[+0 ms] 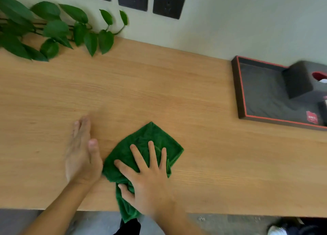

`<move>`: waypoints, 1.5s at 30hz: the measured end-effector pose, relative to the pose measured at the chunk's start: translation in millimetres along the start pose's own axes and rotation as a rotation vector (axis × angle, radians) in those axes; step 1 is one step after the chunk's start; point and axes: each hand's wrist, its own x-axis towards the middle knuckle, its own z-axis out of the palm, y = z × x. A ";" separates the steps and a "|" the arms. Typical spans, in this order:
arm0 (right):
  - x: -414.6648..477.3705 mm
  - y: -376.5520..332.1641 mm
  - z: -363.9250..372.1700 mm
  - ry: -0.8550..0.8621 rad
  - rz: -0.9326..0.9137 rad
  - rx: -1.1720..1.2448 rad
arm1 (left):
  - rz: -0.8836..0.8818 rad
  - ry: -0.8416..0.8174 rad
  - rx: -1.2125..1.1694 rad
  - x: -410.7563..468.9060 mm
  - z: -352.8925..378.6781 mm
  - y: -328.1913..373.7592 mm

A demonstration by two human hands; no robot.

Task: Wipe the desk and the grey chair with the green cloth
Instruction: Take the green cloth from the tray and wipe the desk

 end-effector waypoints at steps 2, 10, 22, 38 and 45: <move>-1.2 12.5 -3.5 0.012 0.026 0.001 | 0.022 -0.016 0.098 -2.1 3.6 -4.0; 47.5 158.1 -67.3 0.091 0.569 -0.027 | 0.095 -0.074 0.295 0.3 3.6 -1.9; 0.7 62.4 -22.8 0.170 0.468 0.025 | 0.099 -0.224 0.509 7.1 9.5 5.8; 118.4 54.2 -39.3 0.152 0.464 0.007 | 0.105 -0.221 0.496 5.2 9.6 5.8; 8.5 0.2 7.9 0.133 0.242 0.008 | 0.115 -0.214 0.493 2.5 9.2 5.4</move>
